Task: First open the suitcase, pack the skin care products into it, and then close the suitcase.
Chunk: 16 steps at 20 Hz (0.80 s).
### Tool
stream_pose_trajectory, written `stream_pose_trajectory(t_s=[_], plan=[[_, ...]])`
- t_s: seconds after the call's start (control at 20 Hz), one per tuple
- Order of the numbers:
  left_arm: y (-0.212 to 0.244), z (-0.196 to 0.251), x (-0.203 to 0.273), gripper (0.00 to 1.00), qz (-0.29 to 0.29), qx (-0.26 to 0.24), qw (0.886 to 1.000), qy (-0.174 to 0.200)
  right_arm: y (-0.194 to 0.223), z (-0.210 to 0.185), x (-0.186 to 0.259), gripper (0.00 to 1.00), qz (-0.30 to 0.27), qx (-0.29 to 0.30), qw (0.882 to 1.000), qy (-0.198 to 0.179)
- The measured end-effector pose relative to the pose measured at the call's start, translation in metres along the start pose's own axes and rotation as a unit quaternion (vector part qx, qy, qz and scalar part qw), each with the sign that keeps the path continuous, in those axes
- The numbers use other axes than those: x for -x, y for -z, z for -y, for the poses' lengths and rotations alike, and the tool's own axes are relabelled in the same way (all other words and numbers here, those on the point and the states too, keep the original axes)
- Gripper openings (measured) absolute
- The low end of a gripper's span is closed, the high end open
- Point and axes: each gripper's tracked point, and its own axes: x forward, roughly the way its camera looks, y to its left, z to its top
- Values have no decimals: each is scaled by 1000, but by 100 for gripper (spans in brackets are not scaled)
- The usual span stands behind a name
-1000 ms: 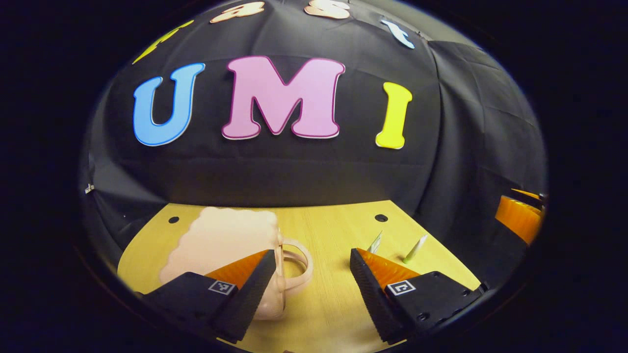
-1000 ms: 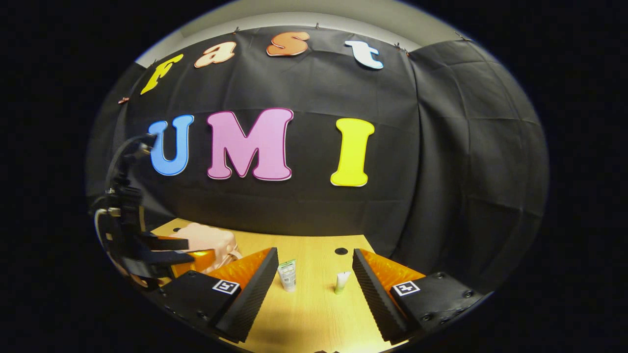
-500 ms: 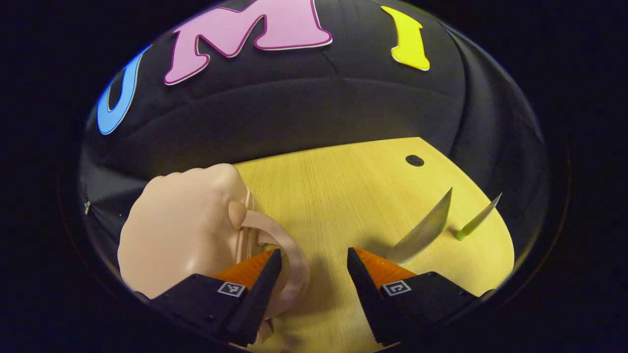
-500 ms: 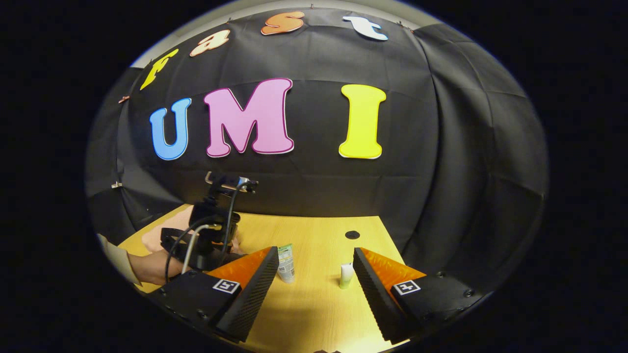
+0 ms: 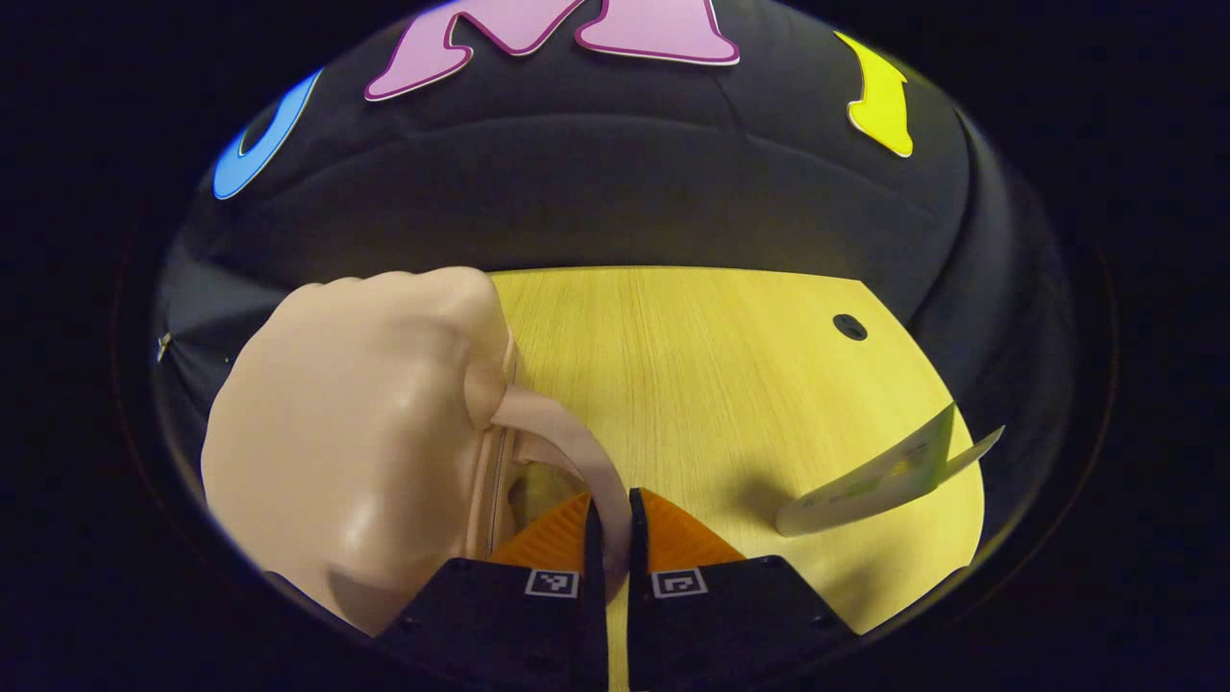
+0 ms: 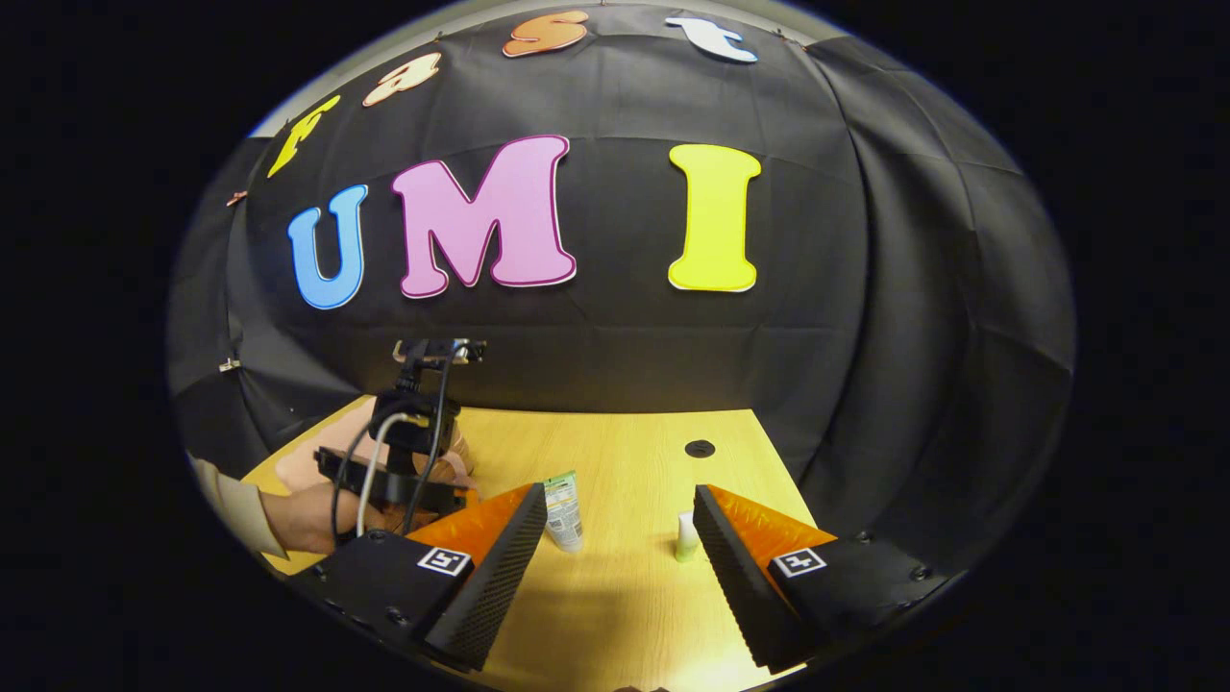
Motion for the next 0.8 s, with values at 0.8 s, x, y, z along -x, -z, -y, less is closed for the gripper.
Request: stream_pose_trajectory(t_s=[0.8], plan=[[-151, -438, 189, 10, 160, 74, 970, -169, 17, -53, 3, 97, -27, 41, 999, -13]])
